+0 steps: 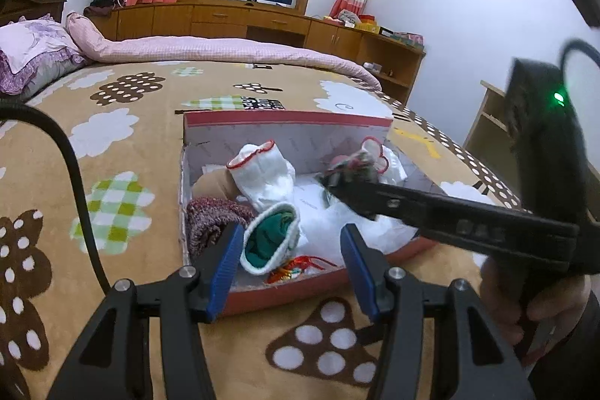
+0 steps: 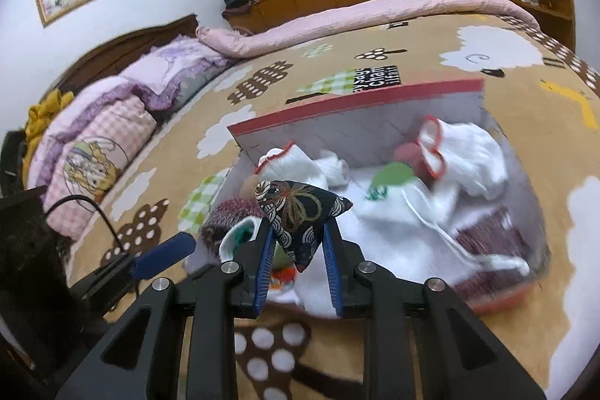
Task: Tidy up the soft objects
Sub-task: 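Carry the pouch with the right tool over the red box, then lower the pouch into the box and open the right tool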
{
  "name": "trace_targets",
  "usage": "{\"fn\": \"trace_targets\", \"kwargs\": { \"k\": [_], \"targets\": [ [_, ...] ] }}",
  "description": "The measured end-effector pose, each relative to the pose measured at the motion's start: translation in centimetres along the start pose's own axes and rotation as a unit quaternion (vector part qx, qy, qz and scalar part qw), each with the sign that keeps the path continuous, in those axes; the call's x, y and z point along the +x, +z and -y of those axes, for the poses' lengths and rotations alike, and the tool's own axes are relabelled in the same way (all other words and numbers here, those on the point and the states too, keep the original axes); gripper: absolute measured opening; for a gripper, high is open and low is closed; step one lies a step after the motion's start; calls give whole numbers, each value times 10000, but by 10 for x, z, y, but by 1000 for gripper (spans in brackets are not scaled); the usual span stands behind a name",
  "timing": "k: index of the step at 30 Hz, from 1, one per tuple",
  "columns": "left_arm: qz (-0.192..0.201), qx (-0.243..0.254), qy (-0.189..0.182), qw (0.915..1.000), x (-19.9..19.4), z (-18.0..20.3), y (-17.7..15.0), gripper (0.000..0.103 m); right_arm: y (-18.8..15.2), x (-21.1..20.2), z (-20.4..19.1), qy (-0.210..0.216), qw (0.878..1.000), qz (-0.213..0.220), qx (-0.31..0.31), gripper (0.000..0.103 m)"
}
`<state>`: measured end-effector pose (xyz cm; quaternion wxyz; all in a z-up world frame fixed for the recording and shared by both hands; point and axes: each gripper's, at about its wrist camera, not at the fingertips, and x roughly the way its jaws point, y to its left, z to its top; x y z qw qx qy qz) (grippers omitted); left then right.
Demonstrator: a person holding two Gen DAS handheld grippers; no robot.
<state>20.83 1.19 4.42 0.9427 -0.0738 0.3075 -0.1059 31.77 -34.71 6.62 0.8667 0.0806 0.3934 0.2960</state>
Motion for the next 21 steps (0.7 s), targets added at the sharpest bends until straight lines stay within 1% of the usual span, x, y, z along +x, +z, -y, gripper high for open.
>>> {"fn": "trace_targets", "kwargs": {
  "k": [2,4,5,6,9,15,17,19,21],
  "targets": [
    [-2,68,54,10000,3,0,0,57,2,19,1,-96,9996,-257,46,26],
    [-11,133,123,9998,5,-1,0,57,1,38,7,-53,9982,-596,103,26],
    [-26,148,133,9998,8,-2,-1,57,0,42,9,-59,9976,-683,117,26],
    [-59,170,144,9997,10,-2,-2,57,-3,48,13,-171,9967,-789,94,26],
    [-167,270,207,9993,15,-3,-8,57,-7,55,13,-562,9937,-956,-190,26],
    [-199,364,165,9990,14,0,-14,57,-4,53,25,-985,9893,-1059,-166,26],
    [-155,407,202,9988,13,1,-15,57,-3,51,28,-1062,9873,-1158,-244,26],
    [-156,344,196,9991,15,0,-14,57,-4,50,28,-1079,9858,-1244,-328,26],
    [-187,254,162,9994,18,-1,-13,58,-4,49,27,-1057,9864,-1201,-373,26]
  ]
}}
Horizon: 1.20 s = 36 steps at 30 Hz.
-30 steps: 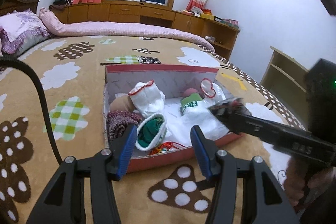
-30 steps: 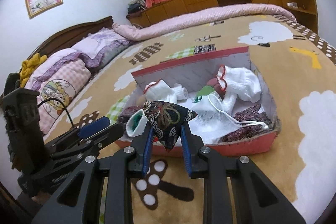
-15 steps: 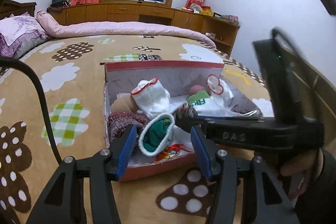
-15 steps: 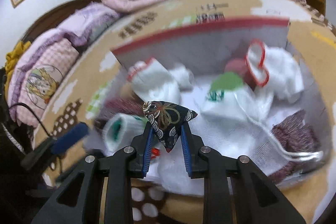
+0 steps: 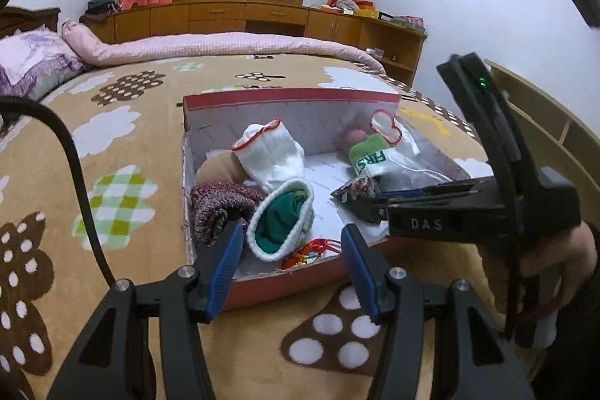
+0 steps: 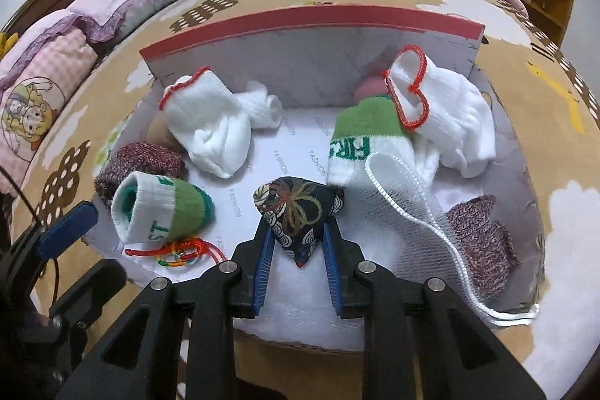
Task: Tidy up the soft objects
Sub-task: 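Lower the pouch into the box and open the right tool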
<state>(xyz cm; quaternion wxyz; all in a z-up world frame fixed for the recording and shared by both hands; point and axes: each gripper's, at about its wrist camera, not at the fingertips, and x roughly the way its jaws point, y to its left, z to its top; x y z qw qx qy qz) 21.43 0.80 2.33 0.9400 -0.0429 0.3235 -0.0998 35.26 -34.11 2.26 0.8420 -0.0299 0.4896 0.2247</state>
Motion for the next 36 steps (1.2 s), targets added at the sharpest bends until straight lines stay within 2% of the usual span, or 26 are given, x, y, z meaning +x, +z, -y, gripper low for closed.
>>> {"fn": "trace_targets", "kwargs": {
  "k": [4,6,8,10,13,15,17,20,30,36],
  "targets": [
    [-107,-200,-39,9997,7,-5,1,58,-3,-1,-3,105,9999,61,-121,26],
    [-115,-257,-81,9996,7,-6,1,58,-4,-6,-2,315,9994,140,-70,31],
    [-109,-270,-130,9995,6,-5,2,58,-5,-15,2,645,9975,294,77,49],
    [-56,-223,-129,9997,4,-4,2,58,-7,-24,7,878,9949,456,214,56],
    [29,-135,-105,9998,0,0,3,59,-12,-38,9,1037,9919,659,319,60],
    [78,-86,-125,9999,-3,3,4,65,-17,-46,12,1113,9899,772,411,61],
    [100,-30,-148,9998,-4,6,4,67,-24,-53,14,1193,9873,889,549,62],
    [121,52,-130,9998,-6,9,4,67,-31,-61,13,1234,9850,1024,639,63],
    [221,137,-211,9994,-18,14,2,67,-43,-71,-2,979,9875,1162,408,63],
    [253,109,-324,9991,-29,15,-4,67,-54,-86,-15,893,9838,1547,134,63]
  ]
}}
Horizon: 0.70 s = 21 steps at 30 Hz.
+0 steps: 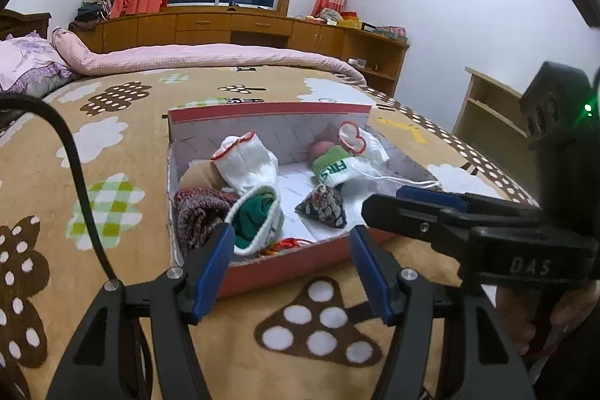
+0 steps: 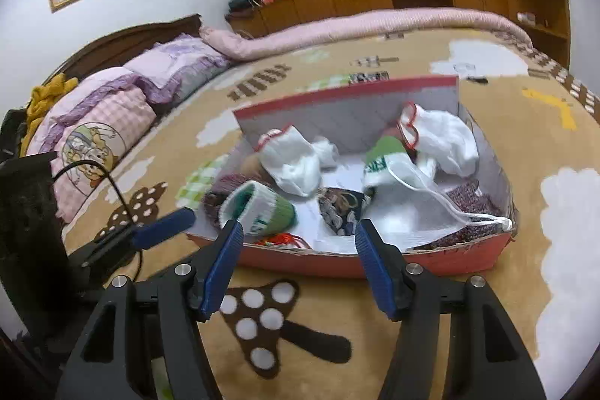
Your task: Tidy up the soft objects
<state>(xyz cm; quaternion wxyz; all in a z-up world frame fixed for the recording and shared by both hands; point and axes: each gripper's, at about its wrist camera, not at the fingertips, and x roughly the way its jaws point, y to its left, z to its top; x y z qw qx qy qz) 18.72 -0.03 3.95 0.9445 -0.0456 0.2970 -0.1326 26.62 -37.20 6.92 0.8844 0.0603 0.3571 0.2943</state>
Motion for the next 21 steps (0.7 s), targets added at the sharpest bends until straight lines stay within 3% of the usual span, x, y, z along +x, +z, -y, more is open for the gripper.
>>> {"fn": "trace_targets", "kwargs": {
  "k": [9,16,21],
  "targets": [
    [141,90,-104,9998,-11,9,-4,67,-13,-19,-20,-141,9983,542,-182,63],
    [117,192,88,9997,-8,20,-16,67,-32,-26,-9,-440,9965,714,-15,64],
    [385,350,298,9982,-30,34,-22,67,-43,-47,-15,-463,9925,1122,-145,64]
  ]
}}
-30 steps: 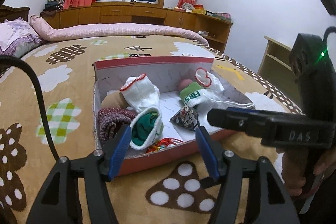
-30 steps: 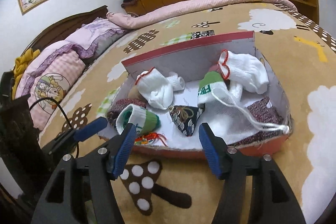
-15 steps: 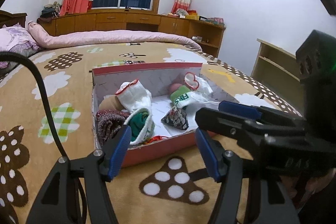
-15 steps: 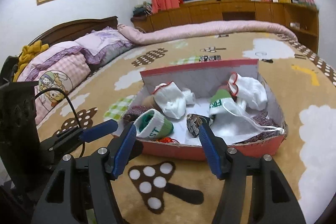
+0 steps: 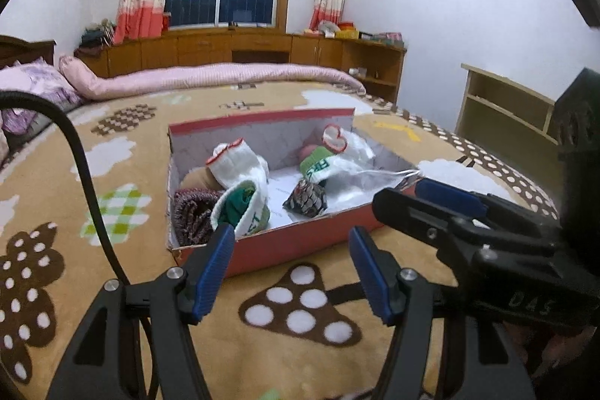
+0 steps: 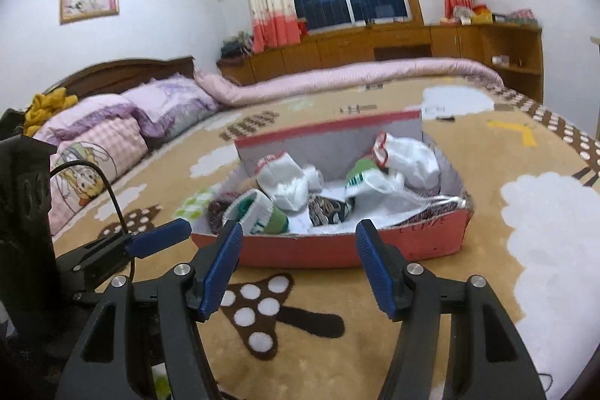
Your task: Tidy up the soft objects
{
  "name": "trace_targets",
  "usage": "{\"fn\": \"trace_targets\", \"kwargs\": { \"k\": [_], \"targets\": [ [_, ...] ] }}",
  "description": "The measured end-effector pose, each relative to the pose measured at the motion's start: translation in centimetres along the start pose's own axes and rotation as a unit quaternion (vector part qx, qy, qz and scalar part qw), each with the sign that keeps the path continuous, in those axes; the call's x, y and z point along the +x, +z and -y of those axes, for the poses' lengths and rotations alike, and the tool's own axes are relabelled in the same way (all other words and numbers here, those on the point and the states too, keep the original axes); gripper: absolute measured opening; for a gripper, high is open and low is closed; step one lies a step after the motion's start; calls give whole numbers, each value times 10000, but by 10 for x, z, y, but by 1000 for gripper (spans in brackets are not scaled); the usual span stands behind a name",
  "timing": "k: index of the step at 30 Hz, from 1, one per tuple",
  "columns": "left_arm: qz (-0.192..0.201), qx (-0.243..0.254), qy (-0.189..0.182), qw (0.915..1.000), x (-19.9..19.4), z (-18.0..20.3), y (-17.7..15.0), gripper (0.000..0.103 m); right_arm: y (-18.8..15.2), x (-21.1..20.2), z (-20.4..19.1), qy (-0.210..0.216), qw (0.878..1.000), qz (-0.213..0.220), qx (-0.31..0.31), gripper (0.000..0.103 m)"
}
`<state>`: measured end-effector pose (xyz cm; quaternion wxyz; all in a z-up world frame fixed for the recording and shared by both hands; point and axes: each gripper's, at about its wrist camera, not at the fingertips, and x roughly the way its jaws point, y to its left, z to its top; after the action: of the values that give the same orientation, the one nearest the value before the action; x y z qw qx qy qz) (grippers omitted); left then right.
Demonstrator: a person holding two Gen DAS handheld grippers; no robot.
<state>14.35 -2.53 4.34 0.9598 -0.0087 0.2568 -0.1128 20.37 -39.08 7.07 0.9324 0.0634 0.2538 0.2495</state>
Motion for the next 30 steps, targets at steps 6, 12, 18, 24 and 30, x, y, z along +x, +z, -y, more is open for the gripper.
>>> {"fn": "trace_targets", "kwargs": {
  "k": [6,12,18,24,30],
  "targets": [
    [231,54,110,9997,-33,14,-14,67,-13,-32,-9,27,9995,311,-83,64],
    [387,10,112,9992,-60,26,-25,67,-25,-62,-17,114,9983,553,-129,64],
    [315,-49,128,9994,-64,32,-33,67,-33,-71,-20,69,9981,578,-210,64],
    [-272,-546,602,9963,-36,19,-51,68,-41,-52,-19,-345,9979,279,-479,64],
    [-1086,-668,1266,9837,9,8,-77,71,-79,22,6,-1372,9787,-1492,-317,65]
  ]
}}
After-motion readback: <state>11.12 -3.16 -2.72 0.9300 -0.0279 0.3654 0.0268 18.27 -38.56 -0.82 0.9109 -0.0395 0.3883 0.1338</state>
